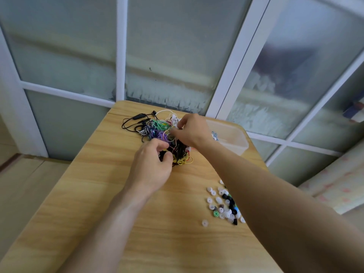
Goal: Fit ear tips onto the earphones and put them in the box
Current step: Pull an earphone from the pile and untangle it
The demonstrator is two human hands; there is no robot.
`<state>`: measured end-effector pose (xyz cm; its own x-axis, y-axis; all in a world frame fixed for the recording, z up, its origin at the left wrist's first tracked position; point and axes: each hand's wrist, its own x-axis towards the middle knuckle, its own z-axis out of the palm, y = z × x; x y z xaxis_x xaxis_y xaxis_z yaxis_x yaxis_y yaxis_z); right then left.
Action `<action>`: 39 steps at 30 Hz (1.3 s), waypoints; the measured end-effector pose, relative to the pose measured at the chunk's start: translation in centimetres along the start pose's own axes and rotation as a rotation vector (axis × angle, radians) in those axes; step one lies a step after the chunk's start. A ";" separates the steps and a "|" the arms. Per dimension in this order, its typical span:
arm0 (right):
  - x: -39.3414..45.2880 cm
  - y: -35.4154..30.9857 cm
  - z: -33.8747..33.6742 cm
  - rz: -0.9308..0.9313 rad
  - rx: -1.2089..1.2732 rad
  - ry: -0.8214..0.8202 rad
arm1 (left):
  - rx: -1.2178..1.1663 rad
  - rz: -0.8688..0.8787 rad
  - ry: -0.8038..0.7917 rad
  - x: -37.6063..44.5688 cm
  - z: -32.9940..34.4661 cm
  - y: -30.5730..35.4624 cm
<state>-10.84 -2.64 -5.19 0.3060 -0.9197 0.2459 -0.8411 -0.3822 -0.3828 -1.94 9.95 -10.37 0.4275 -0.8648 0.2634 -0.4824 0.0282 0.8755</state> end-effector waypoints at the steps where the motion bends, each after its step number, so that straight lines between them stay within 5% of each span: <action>1: 0.1 -0.2 -0.2 0.026 0.093 0.009 | -0.005 0.002 0.006 0.0 -0.2 0.1; 7: 0.4 0.0 -2.3 0.042 0.417 0.082 | -0.058 0.026 0.090 -0.1 -0.9 0.5; 13: -1.1 -2.1 -7.0 0.071 1.031 0.084 | -0.284 -0.008 0.198 0.0 -2.0 1.7; 17: -5.2 -2.4 -8.3 -0.014 1.155 -0.019 | -0.753 -0.175 -0.054 -0.7 -2.8 3.4; 20: -9.7 -1.5 -7.8 -0.062 0.883 0.028 | -1.001 -0.292 -0.301 -1.4 -2.9 3.9; 23: -13.9 -0.1 -5.9 -0.145 0.823 0.009 | -0.968 -0.294 -0.407 -2.4 -2.4 3.7; 27: -18.1 2.6 -3.8 -0.244 0.776 -0.129 | -0.858 -0.358 -0.361 -4.9 -0.8 2.7; 32: -20.4 5.4 -3.2 0.021 0.827 0.164 | -0.707 -0.272 -0.484 -6.9 -0.1 2.5; 37: -20.4 6.5 -3.1 0.001 1.173 -0.126 | -0.670 -0.208 -0.723 -7.2 -0.3 3.1; 39: -20.6 6.4 -3.2 0.009 1.209 -0.116 | -0.691 -0.228 -0.768 -7.4 -0.2 3.1</action>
<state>-23.95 14.15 -9.86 0.3925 -0.9017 0.1816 0.0963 -0.1561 -0.9830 -6.45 16.54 -9.49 -0.2620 -0.9637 -0.0520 0.1911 -0.1046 0.9760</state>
